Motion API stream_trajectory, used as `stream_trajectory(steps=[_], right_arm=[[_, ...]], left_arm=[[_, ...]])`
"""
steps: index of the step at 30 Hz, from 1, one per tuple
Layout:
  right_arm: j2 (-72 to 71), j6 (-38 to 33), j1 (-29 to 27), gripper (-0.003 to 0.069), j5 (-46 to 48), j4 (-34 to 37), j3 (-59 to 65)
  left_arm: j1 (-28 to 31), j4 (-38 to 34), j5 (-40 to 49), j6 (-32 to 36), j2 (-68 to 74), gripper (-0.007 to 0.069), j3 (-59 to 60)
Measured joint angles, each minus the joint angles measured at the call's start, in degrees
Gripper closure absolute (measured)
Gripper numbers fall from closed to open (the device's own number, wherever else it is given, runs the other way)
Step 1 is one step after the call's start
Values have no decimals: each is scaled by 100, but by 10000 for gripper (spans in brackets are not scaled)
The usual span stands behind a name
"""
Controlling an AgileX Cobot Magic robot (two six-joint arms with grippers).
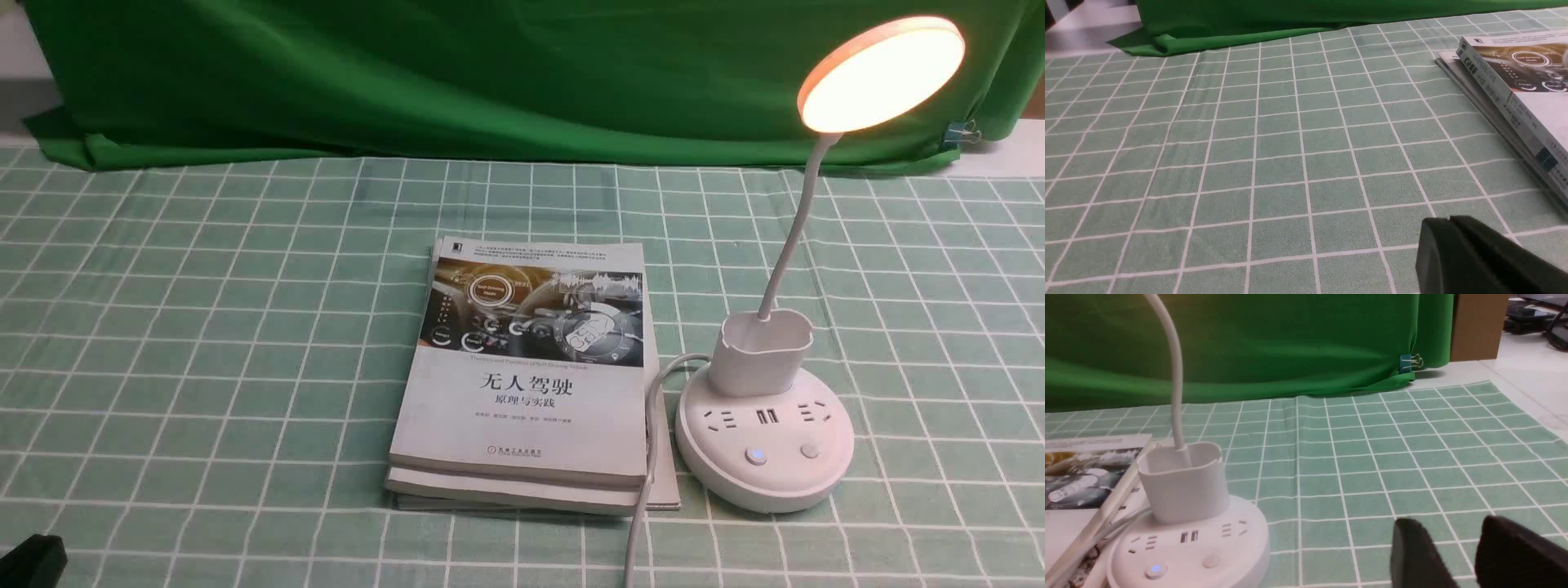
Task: Turn off the desk lamp on the blue coffee tablecloth by hand.
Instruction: 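Press the power button on the lamp base to turn the lamp off with the right gripper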
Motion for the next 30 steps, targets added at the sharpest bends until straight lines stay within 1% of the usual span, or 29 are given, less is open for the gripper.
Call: stream_trajectory(steps=[15, 25, 27, 30], right_arm=[[0, 0, 0, 418, 0, 0, 0], [0, 0, 125, 418, 0, 0, 0], [0, -40, 125, 418, 0, -38, 0], [0, -305, 125, 418, 0, -166, 0]], left_arm=[[0, 3, 0, 0, 0, 624, 0], [0, 3, 0, 0, 0, 624, 0], [0, 3, 0, 0, 0, 624, 0], [0, 3, 0, 0, 0, 624, 0]])
